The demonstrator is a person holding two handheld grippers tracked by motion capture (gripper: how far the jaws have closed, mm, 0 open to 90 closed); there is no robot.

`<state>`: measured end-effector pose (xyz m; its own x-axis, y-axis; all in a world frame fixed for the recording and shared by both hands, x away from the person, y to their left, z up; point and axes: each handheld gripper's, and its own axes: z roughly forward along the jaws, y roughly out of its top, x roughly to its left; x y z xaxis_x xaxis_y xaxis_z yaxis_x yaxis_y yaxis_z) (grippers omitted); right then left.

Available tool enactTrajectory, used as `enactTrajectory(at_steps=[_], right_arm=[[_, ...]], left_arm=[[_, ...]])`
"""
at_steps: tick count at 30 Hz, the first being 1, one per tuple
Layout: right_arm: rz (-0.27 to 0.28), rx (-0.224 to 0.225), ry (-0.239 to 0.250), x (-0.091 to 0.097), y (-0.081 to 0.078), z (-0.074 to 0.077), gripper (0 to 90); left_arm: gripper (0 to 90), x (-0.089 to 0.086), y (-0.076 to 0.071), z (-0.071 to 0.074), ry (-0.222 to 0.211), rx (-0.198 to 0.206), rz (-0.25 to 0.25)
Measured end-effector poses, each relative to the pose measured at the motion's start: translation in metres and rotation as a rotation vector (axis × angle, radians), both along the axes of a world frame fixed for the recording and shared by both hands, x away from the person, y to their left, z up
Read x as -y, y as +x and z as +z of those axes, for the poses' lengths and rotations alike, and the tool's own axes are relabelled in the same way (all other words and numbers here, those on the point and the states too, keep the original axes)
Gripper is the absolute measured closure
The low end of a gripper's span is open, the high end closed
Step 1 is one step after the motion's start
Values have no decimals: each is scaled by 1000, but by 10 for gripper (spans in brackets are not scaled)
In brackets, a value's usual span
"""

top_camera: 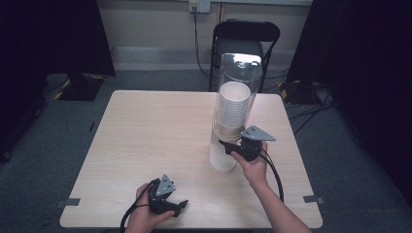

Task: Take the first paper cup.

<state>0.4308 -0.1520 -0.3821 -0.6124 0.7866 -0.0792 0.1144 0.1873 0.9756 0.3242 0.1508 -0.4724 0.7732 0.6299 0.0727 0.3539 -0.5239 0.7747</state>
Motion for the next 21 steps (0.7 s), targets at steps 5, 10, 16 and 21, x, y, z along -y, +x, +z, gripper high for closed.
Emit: enactTrajectory(at_steps=[5, 10, 16, 21], right_arm=[[-6, 11, -16, -1, -1, -2, 344], [-7, 20, -21, 0, -1, -4, 350], [-1, 21, -7, -1, -1, -6, 352], [-3, 15, -13, 0, 0, -6, 353]], left_arm=[[158, 0, 0, 0, 0, -1, 0], [158, 0, 0, -1, -16, 6, -1], [158, 0, 0, 0, -2, 1, 0], [158, 1, 0, -1, -22, 2, 2]])
